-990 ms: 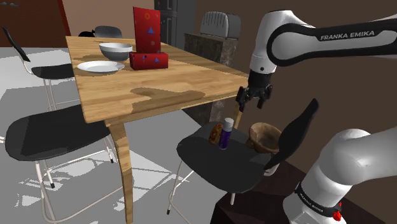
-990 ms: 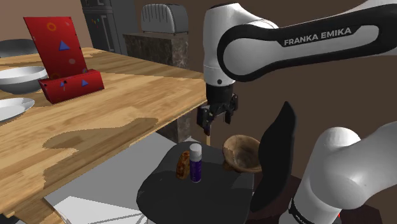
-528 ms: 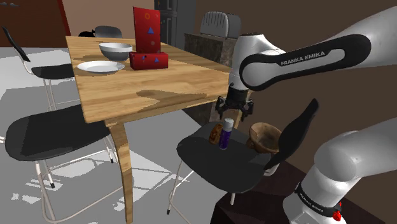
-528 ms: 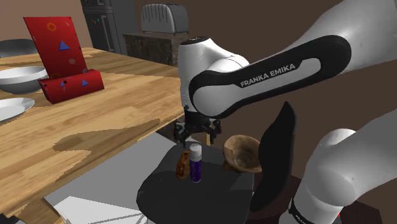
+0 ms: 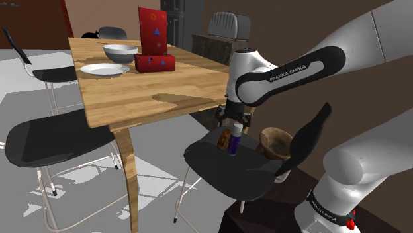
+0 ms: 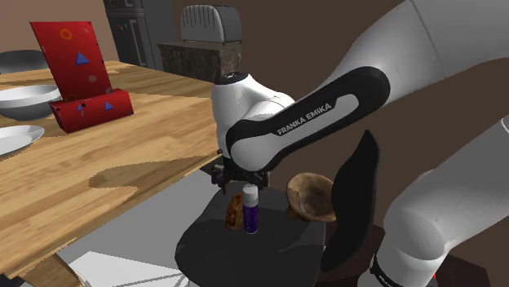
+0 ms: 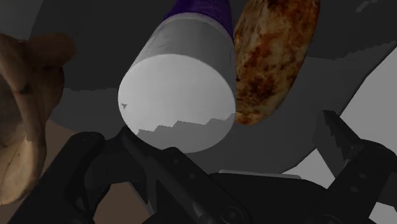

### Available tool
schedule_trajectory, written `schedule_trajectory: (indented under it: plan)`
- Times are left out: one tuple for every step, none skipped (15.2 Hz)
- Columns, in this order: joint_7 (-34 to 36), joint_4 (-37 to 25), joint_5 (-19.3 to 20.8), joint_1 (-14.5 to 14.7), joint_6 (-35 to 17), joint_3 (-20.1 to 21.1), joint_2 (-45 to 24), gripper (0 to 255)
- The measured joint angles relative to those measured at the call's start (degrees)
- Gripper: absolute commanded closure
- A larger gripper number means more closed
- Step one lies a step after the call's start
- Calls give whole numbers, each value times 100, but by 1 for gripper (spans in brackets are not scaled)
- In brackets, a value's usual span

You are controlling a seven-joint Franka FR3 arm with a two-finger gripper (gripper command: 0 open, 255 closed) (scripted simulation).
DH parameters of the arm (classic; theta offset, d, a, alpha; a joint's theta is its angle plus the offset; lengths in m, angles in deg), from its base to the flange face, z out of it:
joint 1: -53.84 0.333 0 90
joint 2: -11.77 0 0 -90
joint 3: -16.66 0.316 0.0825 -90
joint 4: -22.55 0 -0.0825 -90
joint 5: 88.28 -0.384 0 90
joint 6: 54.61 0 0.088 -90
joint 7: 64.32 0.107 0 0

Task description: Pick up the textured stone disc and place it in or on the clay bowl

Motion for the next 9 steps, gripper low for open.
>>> schedule_trajectory:
  plan:
    - [32,30,35,-30,-115,23,-68,0]
    - [67,75,56,-44,-198,56,-131,0]
    - [83,106,66,-50,-246,71,-162,0]
    - [96,120,84,-64,-291,83,-200,0]
    - [98,129,92,-71,-313,87,-217,0]
    - [104,133,97,-74,-326,91,-227,0]
    - [107,134,100,-77,-333,94,-234,0]
    - [108,134,103,-79,-337,95,-238,0]
    - [109,134,104,-79,-339,96,-240,0]
